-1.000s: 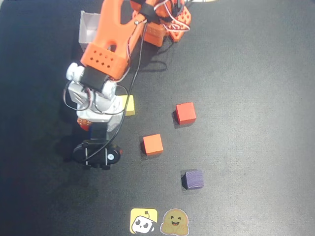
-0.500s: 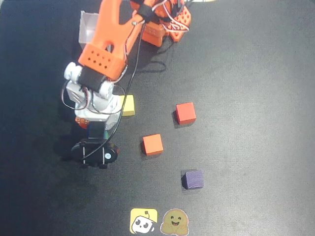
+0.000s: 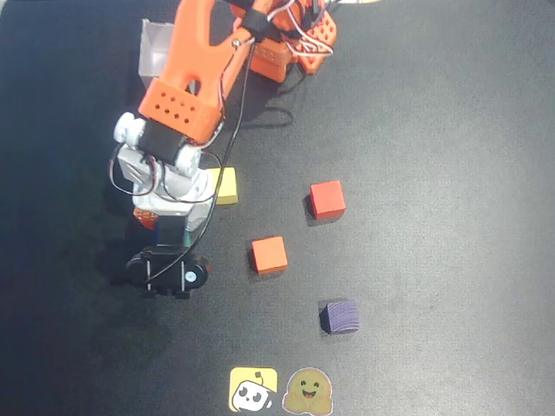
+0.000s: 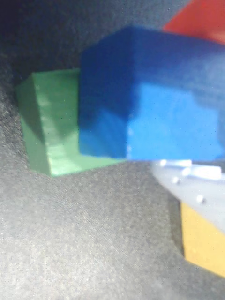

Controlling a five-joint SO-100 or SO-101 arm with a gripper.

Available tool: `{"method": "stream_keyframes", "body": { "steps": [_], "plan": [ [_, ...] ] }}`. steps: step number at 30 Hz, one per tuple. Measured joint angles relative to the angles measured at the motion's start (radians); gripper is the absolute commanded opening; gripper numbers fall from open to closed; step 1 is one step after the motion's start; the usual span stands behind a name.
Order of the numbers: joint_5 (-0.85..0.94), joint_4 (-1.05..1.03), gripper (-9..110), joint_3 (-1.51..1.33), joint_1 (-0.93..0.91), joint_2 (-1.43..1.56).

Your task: Put the blue cube on top of the green cube.

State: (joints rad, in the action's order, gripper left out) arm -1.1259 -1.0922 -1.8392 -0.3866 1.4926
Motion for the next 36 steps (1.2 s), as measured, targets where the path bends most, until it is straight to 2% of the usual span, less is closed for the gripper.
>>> {"method": "stream_keyframes", "body": {
  "steps": [25,28,36],
  "plan": [
    [-0.069,-0.015,14,0.006,0.023,0.003],
    [-0.077,-0.015,24,0.006,0.023,0.003],
    [-0.086,-0.015,24,0.006,0.023,0.003]
  ]
}}
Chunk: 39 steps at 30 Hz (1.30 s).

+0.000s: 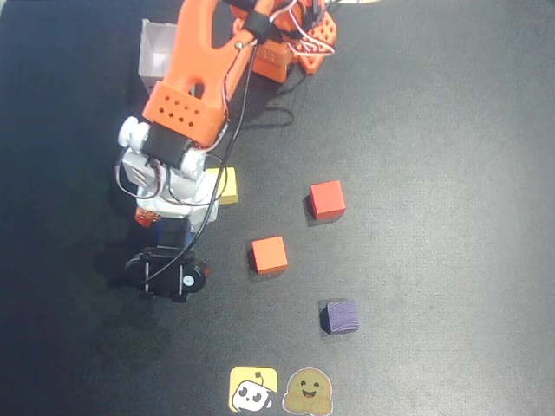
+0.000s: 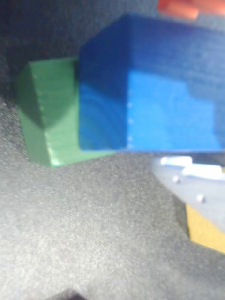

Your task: Put the blue cube on top of the green cube.

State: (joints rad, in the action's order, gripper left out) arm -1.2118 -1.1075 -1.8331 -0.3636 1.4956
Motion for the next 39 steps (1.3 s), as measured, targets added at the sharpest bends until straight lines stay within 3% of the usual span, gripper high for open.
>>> {"method": "stream_keyframes", "body": {
  "steps": [23,34,39],
  "plan": [
    [-0.018,0.015,23,0.0,0.014,0.163],
    [-0.037,0.034,0,-0.176,0.083,0.482],
    [-0.08,0.06,0,-0.341,0.129,0.672]
  ]
}}
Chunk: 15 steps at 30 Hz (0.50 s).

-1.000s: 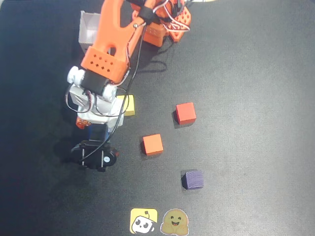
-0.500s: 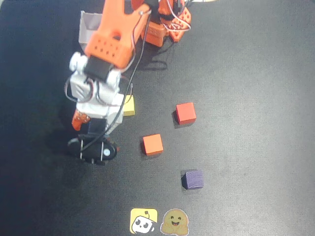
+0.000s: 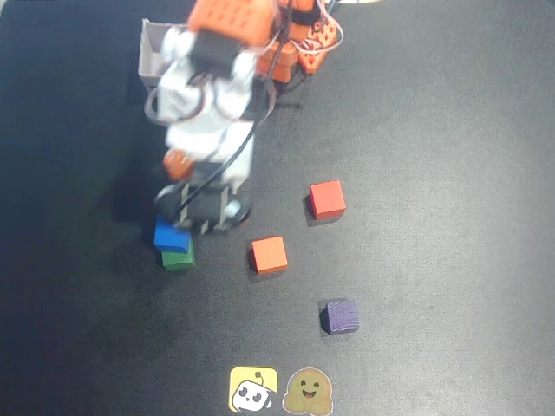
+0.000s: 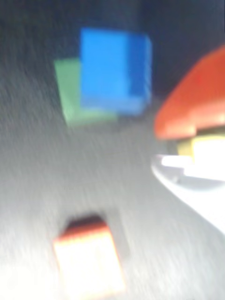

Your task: Put the blue cube on top of the green cube.

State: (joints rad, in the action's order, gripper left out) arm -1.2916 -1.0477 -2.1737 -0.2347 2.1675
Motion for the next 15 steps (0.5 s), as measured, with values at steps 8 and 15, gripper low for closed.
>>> {"method": "stream_keyframes", "body": {
  "steps": [8,15],
  "plan": [
    [-0.11,0.072,0,-0.318,0.114,0.356],
    [-0.147,0.135,0,-0.548,0.161,0.617]
  ]
}}
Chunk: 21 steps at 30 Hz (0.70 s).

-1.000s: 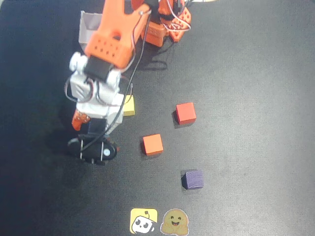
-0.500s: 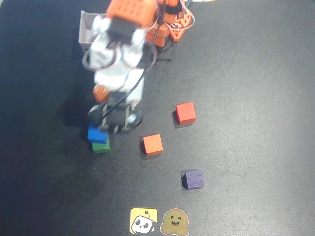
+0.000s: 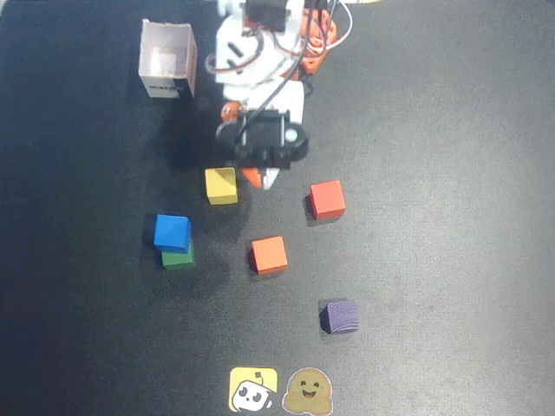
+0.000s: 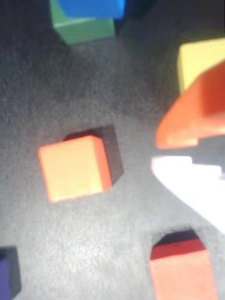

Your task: Put the blue cube on top of the green cube.

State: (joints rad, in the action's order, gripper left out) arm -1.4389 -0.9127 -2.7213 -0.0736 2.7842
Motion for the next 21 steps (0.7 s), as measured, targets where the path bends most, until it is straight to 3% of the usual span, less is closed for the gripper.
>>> {"method": "stream_keyframes", "body": {
  "steps": [8,21],
  "plan": [
    [-0.031,-0.04,0,-0.15,0.025,0.276],
    [-0.141,-0.282,0,-0.152,0.031,0.298]
  ]
}}
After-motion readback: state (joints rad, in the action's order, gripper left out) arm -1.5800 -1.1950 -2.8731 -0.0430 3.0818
